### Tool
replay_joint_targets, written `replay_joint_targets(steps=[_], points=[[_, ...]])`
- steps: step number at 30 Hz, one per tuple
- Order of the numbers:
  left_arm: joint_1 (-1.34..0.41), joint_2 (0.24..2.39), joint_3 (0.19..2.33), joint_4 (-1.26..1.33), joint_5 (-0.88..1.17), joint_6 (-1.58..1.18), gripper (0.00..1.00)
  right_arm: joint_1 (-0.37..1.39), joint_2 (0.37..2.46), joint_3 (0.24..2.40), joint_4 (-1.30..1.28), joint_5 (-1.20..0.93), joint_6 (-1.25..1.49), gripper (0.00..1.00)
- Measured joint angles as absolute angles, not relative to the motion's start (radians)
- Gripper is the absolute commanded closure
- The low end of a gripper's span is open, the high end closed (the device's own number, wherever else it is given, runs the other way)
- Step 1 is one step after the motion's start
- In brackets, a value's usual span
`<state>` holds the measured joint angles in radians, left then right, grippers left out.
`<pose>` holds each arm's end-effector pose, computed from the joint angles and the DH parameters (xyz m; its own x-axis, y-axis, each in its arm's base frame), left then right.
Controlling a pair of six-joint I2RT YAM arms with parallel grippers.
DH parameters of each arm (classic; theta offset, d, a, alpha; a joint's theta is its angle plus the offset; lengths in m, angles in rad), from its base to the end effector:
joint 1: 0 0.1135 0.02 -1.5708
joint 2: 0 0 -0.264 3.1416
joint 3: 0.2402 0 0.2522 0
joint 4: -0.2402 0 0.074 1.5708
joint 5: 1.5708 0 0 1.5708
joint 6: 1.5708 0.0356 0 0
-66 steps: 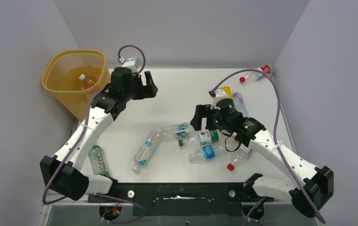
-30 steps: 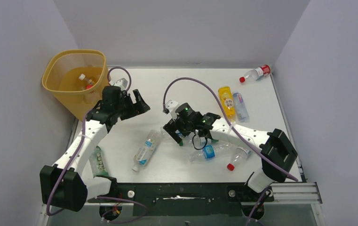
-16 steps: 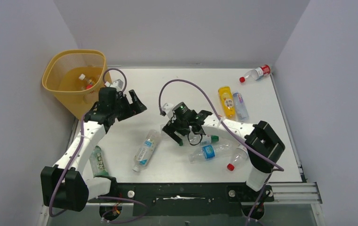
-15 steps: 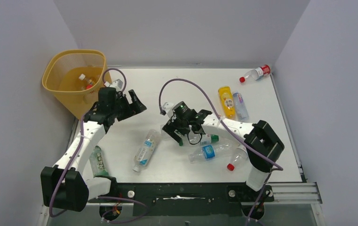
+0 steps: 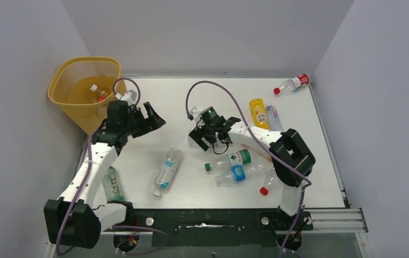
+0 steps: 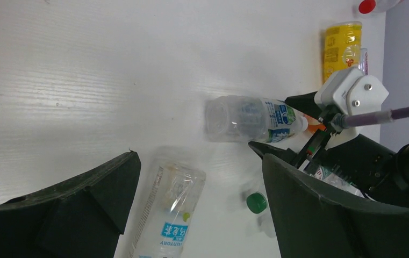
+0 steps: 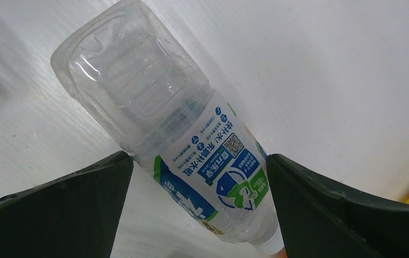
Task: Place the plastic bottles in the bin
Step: Pick up the plastic bottle at the center of the board.
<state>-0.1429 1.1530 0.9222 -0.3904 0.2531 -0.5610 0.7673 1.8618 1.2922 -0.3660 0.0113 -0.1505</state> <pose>0.2494 -0.0449 0.2940 -0.6684 -0.4242 -0.6110 -0.0191 0.8309 -0.5560 0.2878 0.2770 0.1966 -0.4695 -0.6611 -0.5853 -0.7684 0.6324 -0.0980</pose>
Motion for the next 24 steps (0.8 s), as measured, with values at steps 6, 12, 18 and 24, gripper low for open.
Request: replay_joint_targets(steps=[6, 12, 18, 24], points=[[-0.142, 1.144, 0.911, -0.386, 0.268, -0.561, 0.15, 0.693, 1.863, 1.293, -0.347, -0.007, -0.146, 0.02], [-0.142, 1.145, 0.909, -0.383, 0.274, -0.562, 0.15, 0.634, 1.863, 1.293, -0.333, -0.112, -0.146, 0.02], [-0.142, 1.145, 0.909, -0.378, 0.274, -0.563, 0.15, 0.615, 1.863, 1.293, -0.315, -0.215, -0.146, 0.02], [-0.142, 1.145, 0.909, -0.377, 0.274, -0.564, 0.15, 0.615, 1.863, 1.323, -0.323, -0.268, -0.158, 0.02]])
